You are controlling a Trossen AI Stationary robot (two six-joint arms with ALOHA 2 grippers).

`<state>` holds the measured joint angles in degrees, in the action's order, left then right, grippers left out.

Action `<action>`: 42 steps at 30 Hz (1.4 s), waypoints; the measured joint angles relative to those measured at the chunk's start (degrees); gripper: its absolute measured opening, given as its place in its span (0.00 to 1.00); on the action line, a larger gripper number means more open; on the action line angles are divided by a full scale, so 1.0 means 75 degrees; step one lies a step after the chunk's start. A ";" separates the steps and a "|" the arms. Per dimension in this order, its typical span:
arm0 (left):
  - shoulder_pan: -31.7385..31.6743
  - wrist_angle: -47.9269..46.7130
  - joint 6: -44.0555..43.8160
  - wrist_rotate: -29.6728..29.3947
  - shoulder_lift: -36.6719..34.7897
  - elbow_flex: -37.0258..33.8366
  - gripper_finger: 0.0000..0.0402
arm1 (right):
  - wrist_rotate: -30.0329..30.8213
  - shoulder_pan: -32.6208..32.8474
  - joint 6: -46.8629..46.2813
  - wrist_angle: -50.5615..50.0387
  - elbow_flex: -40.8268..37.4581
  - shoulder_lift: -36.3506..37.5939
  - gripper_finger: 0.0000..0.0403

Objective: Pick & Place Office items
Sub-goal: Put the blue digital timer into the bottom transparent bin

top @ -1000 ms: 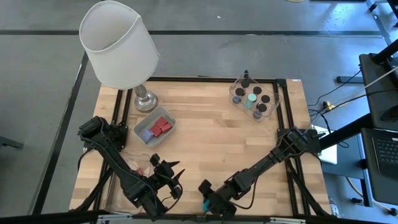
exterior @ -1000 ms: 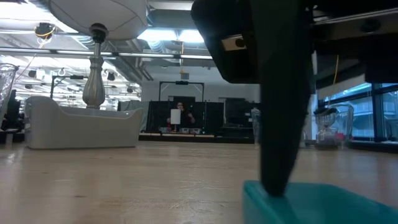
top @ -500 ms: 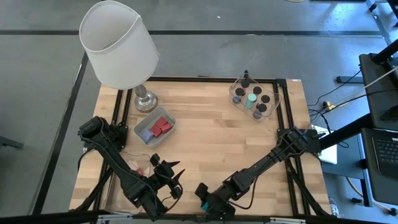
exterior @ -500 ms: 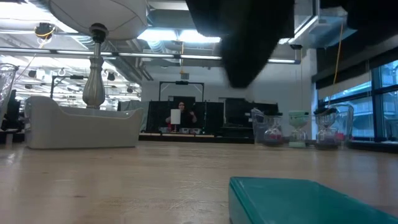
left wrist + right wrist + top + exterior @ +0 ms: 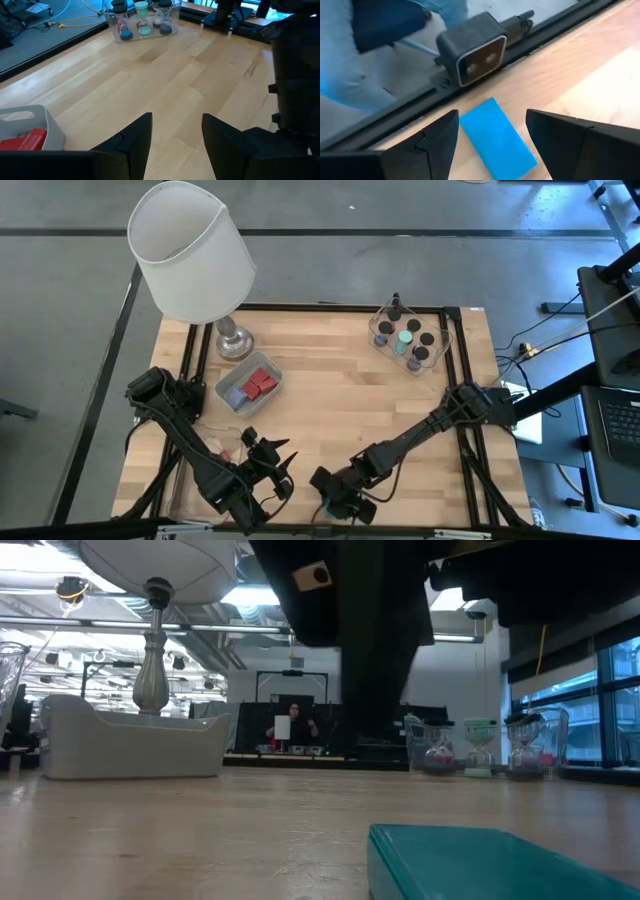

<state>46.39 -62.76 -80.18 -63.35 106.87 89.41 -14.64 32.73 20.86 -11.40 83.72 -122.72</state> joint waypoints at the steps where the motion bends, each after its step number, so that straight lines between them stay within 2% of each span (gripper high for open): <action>1: 0.0000 -0.0002 0.0000 0.0000 0.0000 0.0000 0.42 | -0.0132 -0.0040 -0.0056 -0.0003 0.0000 0.0000 0.58; 12: 0.0000 -0.0003 0.0134 -0.0006 0.0000 0.0000 0.42 | -0.0624 -0.0317 0.0138 0.0049 0.0006 -0.0298 0.58; 23: 0.0000 -0.0002 0.0198 -0.0009 0.0000 0.0000 0.42 | -0.0425 -0.0339 0.0397 -0.0100 0.0003 -0.0545 0.58; 27: 0.0000 -0.0003 0.0198 -0.0006 0.0001 0.0000 0.42 | -0.0098 -0.0330 0.0044 -0.0410 0.0032 -0.0526 0.53; 31: 0.0000 -0.0002 0.0198 -0.0006 0.0000 0.0000 0.42 | -0.0006 -0.0291 -0.0490 -0.0522 0.0038 -0.0513 0.42; 35: 0.0000 0.0000 0.0168 -0.0006 0.0003 0.0000 0.42 | 0.0485 -0.0148 -0.1021 -0.0597 0.0035 -0.0464 0.38; 38: 0.0000 0.0003 -0.0010 -0.0011 0.0003 0.0000 0.42 | 0.1309 -0.0023 -0.1615 -0.0977 0.0014 -0.0271 0.38; 42: -0.0001 0.0016 -0.0253 -0.0283 0.0002 0.0000 0.42 | 0.2572 0.0014 -0.1960 -0.2150 -0.0020 0.0233 0.38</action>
<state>46.38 -62.64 -82.08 -65.47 106.89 89.41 4.65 32.84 6.17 -27.52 83.57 -120.97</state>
